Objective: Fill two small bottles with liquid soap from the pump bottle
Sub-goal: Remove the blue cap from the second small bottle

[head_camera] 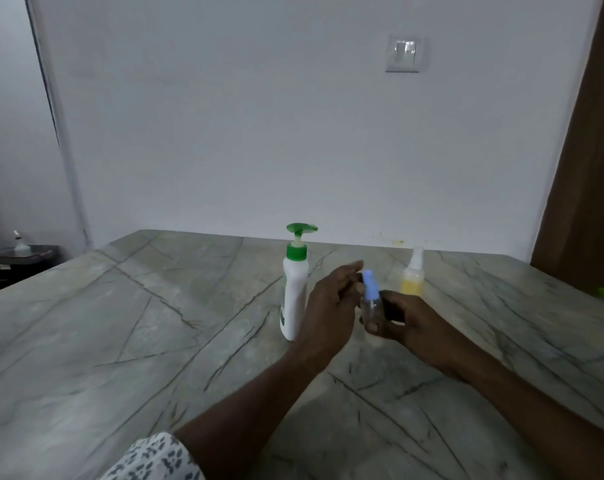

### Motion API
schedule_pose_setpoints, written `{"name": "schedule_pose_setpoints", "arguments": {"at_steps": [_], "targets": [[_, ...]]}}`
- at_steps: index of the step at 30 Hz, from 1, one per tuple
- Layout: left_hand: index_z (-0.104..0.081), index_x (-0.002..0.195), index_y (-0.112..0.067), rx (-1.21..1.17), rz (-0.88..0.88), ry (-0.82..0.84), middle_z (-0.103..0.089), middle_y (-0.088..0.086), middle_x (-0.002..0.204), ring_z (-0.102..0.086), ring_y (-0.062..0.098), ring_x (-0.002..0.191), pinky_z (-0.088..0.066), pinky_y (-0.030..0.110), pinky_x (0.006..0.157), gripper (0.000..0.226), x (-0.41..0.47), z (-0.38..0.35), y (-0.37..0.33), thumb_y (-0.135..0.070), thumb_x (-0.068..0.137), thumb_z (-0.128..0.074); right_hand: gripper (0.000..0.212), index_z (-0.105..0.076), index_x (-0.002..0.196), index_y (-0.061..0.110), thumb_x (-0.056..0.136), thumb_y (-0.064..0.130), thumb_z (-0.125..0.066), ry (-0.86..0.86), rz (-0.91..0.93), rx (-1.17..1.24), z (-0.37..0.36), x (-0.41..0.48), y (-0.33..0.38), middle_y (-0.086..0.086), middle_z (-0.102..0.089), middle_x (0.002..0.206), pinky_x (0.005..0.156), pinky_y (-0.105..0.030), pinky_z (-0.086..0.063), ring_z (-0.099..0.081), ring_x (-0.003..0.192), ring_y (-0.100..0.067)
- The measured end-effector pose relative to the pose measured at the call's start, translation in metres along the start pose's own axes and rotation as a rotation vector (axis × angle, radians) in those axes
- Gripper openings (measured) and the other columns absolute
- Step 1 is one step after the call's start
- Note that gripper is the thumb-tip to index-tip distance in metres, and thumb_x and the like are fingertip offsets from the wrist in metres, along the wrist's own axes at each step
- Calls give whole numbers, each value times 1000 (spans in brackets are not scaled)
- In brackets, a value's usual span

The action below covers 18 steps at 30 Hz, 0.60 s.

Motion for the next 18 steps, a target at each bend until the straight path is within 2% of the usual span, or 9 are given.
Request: {"name": "schedule_pose_setpoints", "arguments": {"at_steps": [3,5,8,11,14,16,18], "targets": [[-62,135,-15,-86,4,81,-73,-1,120,-69,4,111,-53,19,95,38,0,-4,-2,-1,103,-48,16,-66,103,7,91,17,-65,32,24,47,-3,-8,1,-6,-72,105,91,-24,-52,-67,101,-15],[-62,136,-14,-81,13,130,-72,4,125,-67,11,116,-52,29,103,37,2,-5,-1,-2,102,-50,20,-66,109,6,92,15,-63,29,26,116,-3,-9,0,-6,-72,109,93,-27,-53,-68,105,-15],[-65,133,-10,-100,46,110,-74,7,122,-69,16,115,-53,35,104,36,2,-2,3,-1,100,-55,22,-64,112,2,93,13,-61,35,24,147,-6,-9,-2,-10,-72,110,95,-36,-53,-68,105,-19],[-69,127,-9,-105,66,43,-76,4,115,-71,12,108,-56,28,98,33,2,2,2,0,97,-60,17,-66,108,2,93,11,-61,7,40,138,-9,-8,0,-10,-73,106,95,-38,-53,-68,101,-18],[-71,123,-10,-91,51,14,-74,-8,106,-70,1,98,-56,14,81,29,3,2,0,-3,96,-64,19,-66,110,9,93,15,-63,-34,33,147,-13,-5,1,-7,-73,107,95,-42,-53,-68,102,-18],[-72,122,-13,-61,57,6,-73,-9,112,-70,3,102,-57,18,84,29,2,0,1,-9,93,-70,21,-65,113,15,94,20,-63,-42,41,97,-17,-5,2,-4,-72,107,95,-41,-52,-67,102,-16],[-74,117,-15,-61,78,-2,-75,-3,117,-71,7,104,-58,24,88,29,2,0,5,-11,89,-75,21,-66,114,18,93,21,-63,-51,48,65,-19,-5,2,0,-73,107,94,-37,-52,-67,101,-11]]}}
Point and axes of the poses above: each hand's wrist, its own x-axis towards the middle knuckle, its own z-axis out of the back of the hand, y = z × x, the point moved 7 cm from there along x, towards the middle knuckle
